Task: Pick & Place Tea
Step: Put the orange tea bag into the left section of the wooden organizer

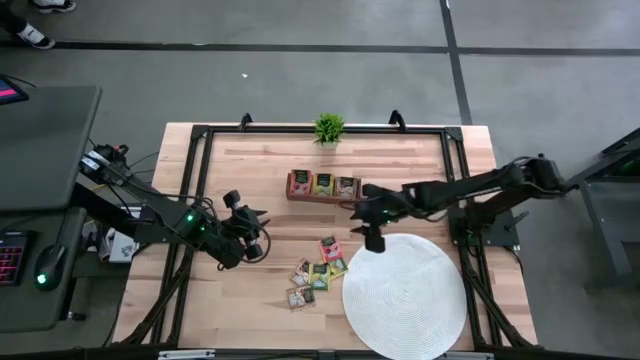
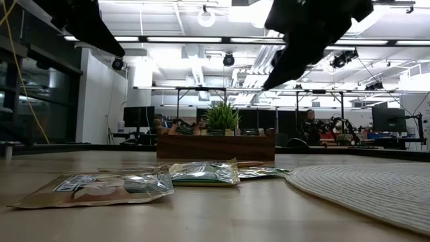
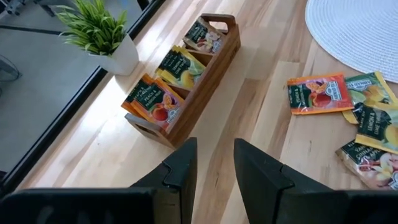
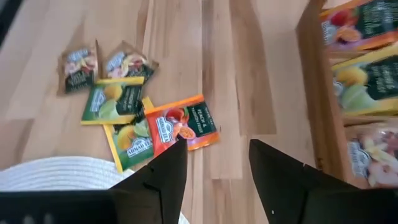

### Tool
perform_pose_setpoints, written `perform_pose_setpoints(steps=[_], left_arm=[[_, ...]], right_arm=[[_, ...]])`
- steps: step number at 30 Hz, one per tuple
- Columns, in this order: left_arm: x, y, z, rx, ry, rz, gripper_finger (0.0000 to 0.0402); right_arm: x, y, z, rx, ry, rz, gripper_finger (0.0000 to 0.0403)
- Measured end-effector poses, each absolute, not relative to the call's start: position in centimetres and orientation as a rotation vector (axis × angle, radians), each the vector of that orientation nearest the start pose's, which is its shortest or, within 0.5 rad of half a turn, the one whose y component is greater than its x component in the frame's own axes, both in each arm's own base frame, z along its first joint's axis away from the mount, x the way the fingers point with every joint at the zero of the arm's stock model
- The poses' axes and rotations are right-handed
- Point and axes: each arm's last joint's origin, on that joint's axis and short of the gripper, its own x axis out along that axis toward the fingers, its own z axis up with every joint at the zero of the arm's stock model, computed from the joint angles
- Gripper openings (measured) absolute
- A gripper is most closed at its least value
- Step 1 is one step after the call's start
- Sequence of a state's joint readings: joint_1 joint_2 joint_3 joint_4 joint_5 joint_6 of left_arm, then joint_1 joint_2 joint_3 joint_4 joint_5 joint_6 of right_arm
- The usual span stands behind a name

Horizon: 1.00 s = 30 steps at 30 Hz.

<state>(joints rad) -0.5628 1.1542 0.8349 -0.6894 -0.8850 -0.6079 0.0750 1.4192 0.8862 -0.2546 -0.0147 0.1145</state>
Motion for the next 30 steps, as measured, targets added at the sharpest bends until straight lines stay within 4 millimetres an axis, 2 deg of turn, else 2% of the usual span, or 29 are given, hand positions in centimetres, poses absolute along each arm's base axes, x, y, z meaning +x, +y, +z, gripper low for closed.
perform_pose_setpoints(steps=[6, 11, 21, 30], left_arm=[[19.0, -9.4, 25.2, 0.087, 0.637, 0.48, 0.0101], [19.1, -9.6, 24.9, 0.066, 0.668, 0.45, 0.0101], [19.5, -10.0, 25.1, -0.044, 0.657, 0.396, 0.0101], [19.5, -10.0, 25.0, -0.048, 0.664, 0.389, 0.0101]], right_arm=[[31.7, 2.7, 20.0, 0.099, 0.941, 0.111, 0.0179], [32.9, 2.8, 17.9, 0.284, 1.032, 0.059, 0.0177], [32.8, 2.9, 17.7, 0.723, 1.04, -0.144, 0.019], [33.0, 3.6, 17.7, 0.897, 0.978, -0.299, 0.0216]])
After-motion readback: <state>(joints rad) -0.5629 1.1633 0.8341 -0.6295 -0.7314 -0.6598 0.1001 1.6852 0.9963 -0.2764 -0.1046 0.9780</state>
